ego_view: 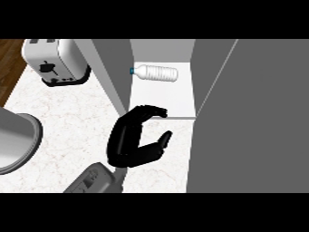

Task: Pick up the bottled water, place it into the cabinet and close the cabinet

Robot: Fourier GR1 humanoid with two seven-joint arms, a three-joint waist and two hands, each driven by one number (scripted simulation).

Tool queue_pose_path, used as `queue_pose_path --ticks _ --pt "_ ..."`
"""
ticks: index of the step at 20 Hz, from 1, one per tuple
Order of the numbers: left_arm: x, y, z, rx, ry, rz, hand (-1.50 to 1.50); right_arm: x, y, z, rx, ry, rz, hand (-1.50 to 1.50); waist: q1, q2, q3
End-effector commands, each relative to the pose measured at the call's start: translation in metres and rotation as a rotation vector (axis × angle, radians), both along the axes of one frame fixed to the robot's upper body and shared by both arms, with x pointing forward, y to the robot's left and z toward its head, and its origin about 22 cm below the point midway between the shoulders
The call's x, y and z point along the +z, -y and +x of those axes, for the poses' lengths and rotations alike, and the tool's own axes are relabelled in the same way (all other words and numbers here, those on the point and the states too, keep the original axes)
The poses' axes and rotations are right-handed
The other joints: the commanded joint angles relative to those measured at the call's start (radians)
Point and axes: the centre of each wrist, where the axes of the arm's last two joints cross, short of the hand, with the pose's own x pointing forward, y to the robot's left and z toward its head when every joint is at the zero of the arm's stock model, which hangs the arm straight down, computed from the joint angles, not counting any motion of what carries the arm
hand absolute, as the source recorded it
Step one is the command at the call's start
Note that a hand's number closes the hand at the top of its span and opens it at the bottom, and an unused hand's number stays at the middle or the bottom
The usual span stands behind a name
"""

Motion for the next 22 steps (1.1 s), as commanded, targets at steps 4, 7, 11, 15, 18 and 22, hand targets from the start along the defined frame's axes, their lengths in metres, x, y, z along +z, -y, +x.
queue_pose_path --ticks 4,7,11,15,18,22 --pt "-0.001 -0.047 -0.041 0.055 -0.009 0.016 1.50 0.042 -0.008 -0.013 0.209 0.026 -0.138 1.50 -0.008 -0.002 0.000" --pt "0.000 -0.081 -0.051 0.080 0.001 0.020 -1.50 0.039 -0.008 -0.011 0.337 0.053 -0.154 1.50 -0.007 -0.005 -0.001" --pt "0.003 -0.105 -0.071 0.128 0.004 -0.011 -1.50 0.061 -0.019 -0.014 0.333 0.111 -0.161 1.50 0.003 -0.004 -0.003" --pt "0.013 -0.118 -0.074 0.165 -0.009 -0.051 -1.50 0.063 -0.028 -0.014 0.449 0.077 -0.166 1.50 -0.002 -0.002 -0.004" --pt "0.013 -0.146 -0.084 0.153 -0.041 -0.084 -1.50 0.060 -0.036 -0.013 0.553 0.079 -0.144 1.50 0.004 -0.007 -0.006" --pt "0.018 -0.157 -0.092 0.179 -0.053 -0.085 -1.50 0.064 -0.045 -0.009 0.615 0.109 -0.166 1.50 0.014 -0.011 -0.010"
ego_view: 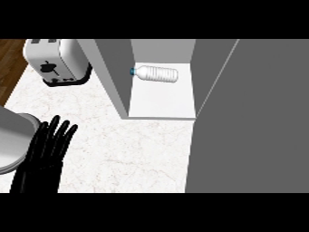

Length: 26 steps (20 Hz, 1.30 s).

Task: Pick up the bottled water, place it into the cabinet and close the cabinet

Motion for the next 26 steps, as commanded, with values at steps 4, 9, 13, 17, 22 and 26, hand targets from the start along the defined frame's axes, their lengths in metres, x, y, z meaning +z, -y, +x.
queue_pose_path --ticks 4,9,13,17,22,26 --pt "0.008 -0.037 -0.014 0.020 -0.006 0.002 -1.50 0.053 -0.010 0.002 0.163 0.214 -0.176 1.50 0.024 -0.004 -0.006" --pt "0.010 -0.044 -0.023 0.023 -0.001 -0.014 -1.50 0.041 -0.027 -0.003 0.123 0.091 -0.026 1.50 0.032 0.006 -0.008" --pt "0.022 -0.059 -0.027 -0.038 0.015 -0.002 -1.50 0.031 -0.037 0.000 0.101 0.066 0.102 1.50 0.086 0.023 -0.006" --pt "0.026 -0.063 -0.030 -0.057 0.020 0.000 -1.50 0.025 -0.041 0.003 0.141 0.053 0.075 1.50 0.118 0.026 -0.005" --pt "0.028 -0.078 -0.027 -0.086 0.035 0.005 -1.50 0.021 -0.042 0.013 0.124 0.074 0.014 1.50 0.142 0.037 -0.010" --pt "0.032 -0.077 -0.029 -0.126 0.042 0.008 -1.50 0.018 -0.043 0.019 0.153 0.075 -0.011 1.50 0.185 0.046 -0.010"
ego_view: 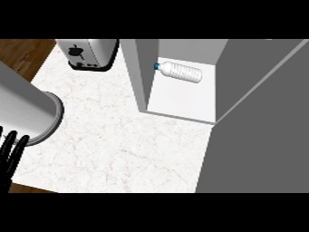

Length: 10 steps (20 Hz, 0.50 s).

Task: Pick up the bottled water, place it into the cabinet and close the cabinet

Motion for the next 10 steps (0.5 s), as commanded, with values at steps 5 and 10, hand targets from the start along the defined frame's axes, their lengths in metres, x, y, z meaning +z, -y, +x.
queue_pose_path --ticks 5,10 --pt "0.011 -0.009 0.007 -0.044 0.031 0.021 -1.50 0.014 -0.024 0.005 0.253 0.056 -0.047 1.50 0.053 0.015 -0.005" --pt "0.010 -0.010 0.004 -0.079 0.006 0.026 -1.50 0.023 -0.015 0.019 0.314 0.178 -0.200 -1.50 0.101 0.010 -0.013"
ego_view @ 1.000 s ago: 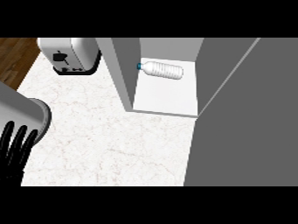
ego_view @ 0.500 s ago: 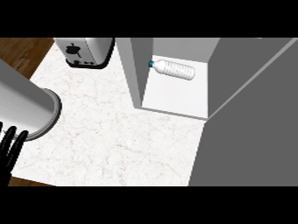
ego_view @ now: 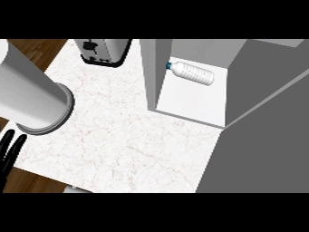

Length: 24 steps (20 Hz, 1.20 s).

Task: Pick up the bottled water, place it into the cabinet and close the cabinet

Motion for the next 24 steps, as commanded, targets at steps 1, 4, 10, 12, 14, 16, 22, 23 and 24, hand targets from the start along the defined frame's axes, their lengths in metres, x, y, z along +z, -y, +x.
queue_pose_path --ticks 1,4,10,12,14,16,22,23,24 --pt "0.006 -0.006 0.005 -0.003 0.021 0.019 -1.50 0.013 -0.016 0.001 0.214 0.073 -0.128 1.50 0.026 0.002 -0.005" --pt "0.004 -0.009 0.004 -0.010 -0.001 0.025 -1.50 0.016 -0.021 0.006 0.215 0.088 -0.098 1.50 0.023 0.003 -0.005" --pt "0.005 -0.011 0.006 -0.010 0.005 0.014 -1.50 0.018 -0.024 0.015 0.237 0.111 -0.167 1.50 0.015 0.003 -0.008" --pt "0.007 -0.014 0.008 -0.013 0.000 0.023 -1.50 0.019 -0.027 0.019 0.253 0.129 -0.184 1.50 0.008 0.005 -0.006" --pt "0.009 -0.016 0.010 -0.004 0.021 0.016 -1.50 0.021 -0.028 0.023 0.240 0.144 -0.168 1.50 0.005 0.005 -0.007" --pt "0.008 -0.016 0.008 -0.015 0.014 0.009 -1.50 0.018 -0.030 0.027 0.223 0.130 -0.152 1.50 0.015 0.008 -0.006" --pt "0.009 -0.020 0.010 -0.007 0.025 0.015 -1.50 0.010 -0.034 0.029 0.251 0.055 -0.109 1.50 0.020 0.027 -0.006" --pt "0.011 -0.020 0.011 -0.011 0.027 0.016 -1.50 0.006 -0.037 0.030 0.272 0.032 -0.090 1.50 0.027 0.032 -0.003" --pt "0.011 -0.020 0.011 -0.012 0.029 0.011 -1.50 0.005 -0.037 0.028 0.291 0.014 -0.064 1.50 0.033 0.035 -0.004"
